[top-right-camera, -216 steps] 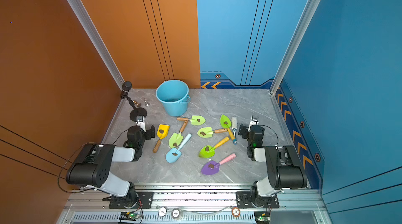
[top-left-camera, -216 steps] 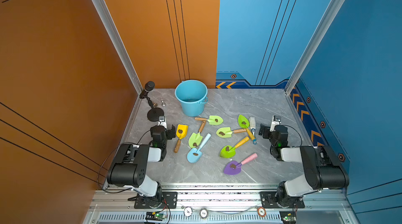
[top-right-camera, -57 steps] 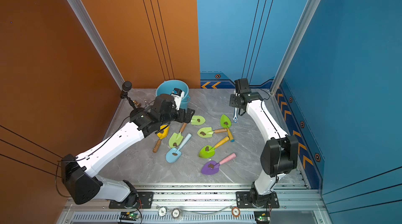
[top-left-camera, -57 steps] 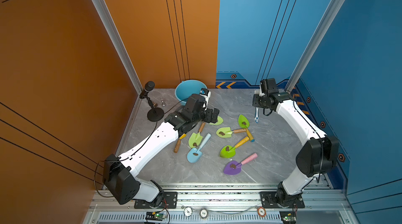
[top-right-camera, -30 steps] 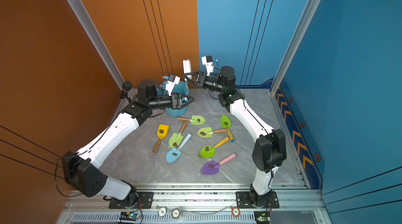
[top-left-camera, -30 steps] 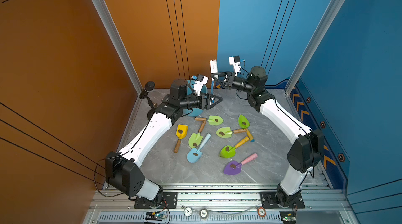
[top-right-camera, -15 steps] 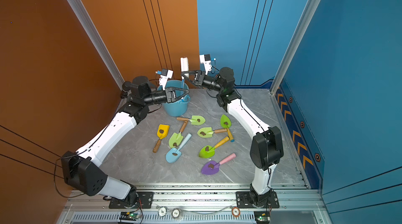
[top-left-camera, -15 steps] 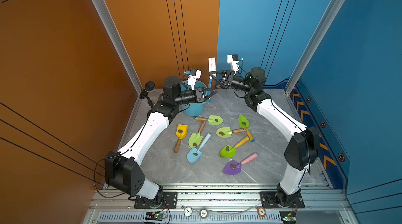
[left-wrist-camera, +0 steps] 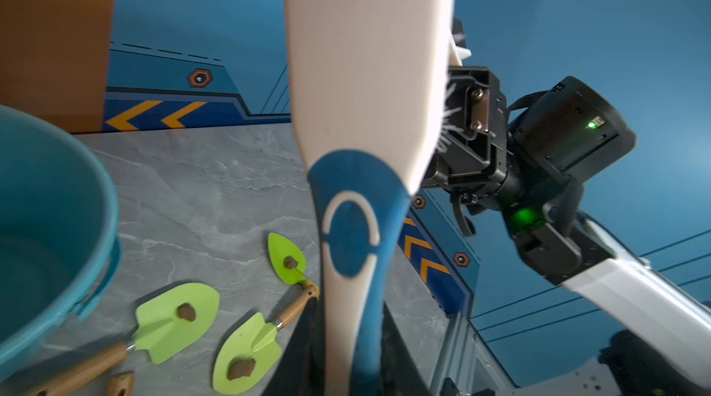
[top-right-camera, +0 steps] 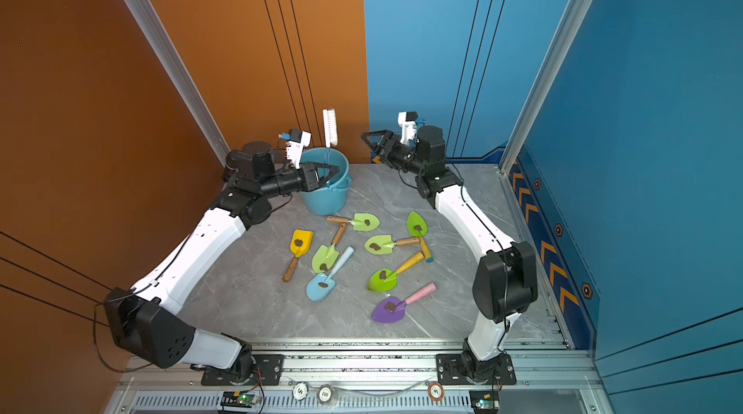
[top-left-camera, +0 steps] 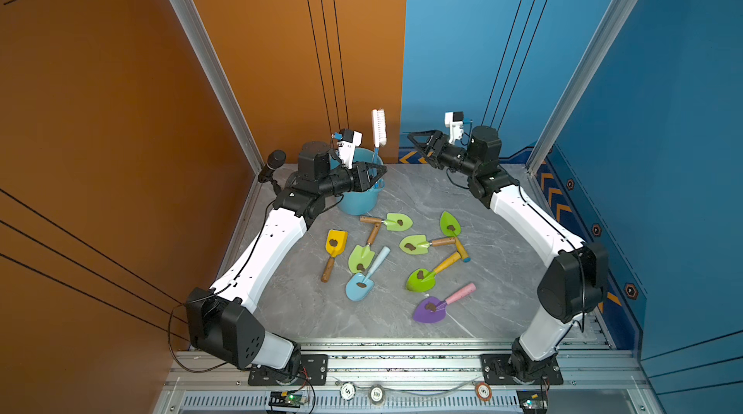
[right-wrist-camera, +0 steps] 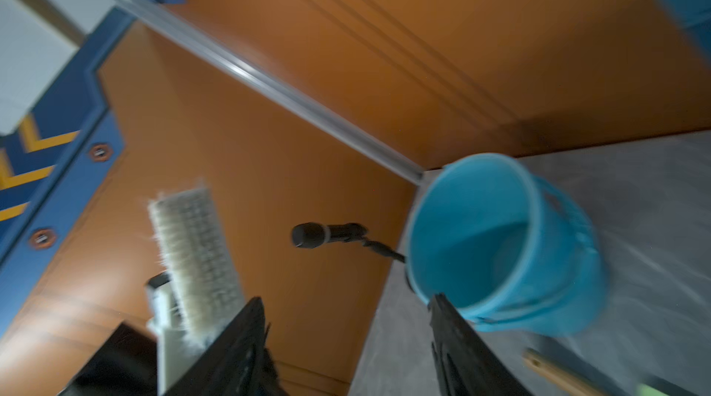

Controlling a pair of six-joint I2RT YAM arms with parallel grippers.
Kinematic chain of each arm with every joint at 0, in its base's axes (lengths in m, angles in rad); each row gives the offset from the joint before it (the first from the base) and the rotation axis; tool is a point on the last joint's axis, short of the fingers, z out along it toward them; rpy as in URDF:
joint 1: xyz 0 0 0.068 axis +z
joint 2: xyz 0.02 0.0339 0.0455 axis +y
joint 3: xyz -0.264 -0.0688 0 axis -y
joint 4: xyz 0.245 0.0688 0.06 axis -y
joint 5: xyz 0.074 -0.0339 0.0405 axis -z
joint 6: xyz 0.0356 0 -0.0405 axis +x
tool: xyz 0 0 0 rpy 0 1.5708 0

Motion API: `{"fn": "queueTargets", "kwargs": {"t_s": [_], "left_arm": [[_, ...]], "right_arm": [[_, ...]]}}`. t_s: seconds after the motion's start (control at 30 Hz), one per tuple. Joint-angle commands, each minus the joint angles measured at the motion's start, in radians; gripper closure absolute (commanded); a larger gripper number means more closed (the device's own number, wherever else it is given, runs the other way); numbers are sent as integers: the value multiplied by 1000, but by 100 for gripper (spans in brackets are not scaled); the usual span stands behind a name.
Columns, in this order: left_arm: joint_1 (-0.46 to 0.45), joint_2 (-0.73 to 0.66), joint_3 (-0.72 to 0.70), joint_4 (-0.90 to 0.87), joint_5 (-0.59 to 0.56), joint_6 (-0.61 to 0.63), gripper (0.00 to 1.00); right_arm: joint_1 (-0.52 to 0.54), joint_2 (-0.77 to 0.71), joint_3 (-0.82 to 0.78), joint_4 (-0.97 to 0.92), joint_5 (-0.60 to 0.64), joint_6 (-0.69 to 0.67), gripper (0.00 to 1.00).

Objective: Brush the soil off the hand trowel and place it into the bucket
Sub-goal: Pick up the brush from the center of the board, then pick up the hand trowel from the center of the board.

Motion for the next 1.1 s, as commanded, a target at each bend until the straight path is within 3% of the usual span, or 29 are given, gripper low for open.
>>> {"fn": "queueTargets", "kwargs": {"t_s": [0.0,0.07,0.17,0.33,0.43,0.73,1.07], "left_arm": [[-15,-51,30,-142,-185,167,100],[-48,-55,24,-186,-268,223,100],[-109,-46,18,-231,-364,289,100],[-181,-4,11,-221,-384,294,100],[-196,30,22,-206,-367,270,100],[-232,62,55,-215,-387,267,100],[-268,21,15,-218,-480,242,100]], "right_arm": [[12,-105,-69,-567,463,-258,29],[6,-137,-158,-668,562,-280,29],[-4,-190,-307,-712,612,-346,29],[-13,-243,-467,-749,610,-502,30],[-58,-242,-528,-740,529,-564,35],[-62,-85,-487,-692,419,-659,43],[-51,58,-423,-660,481,-665,58]]}}
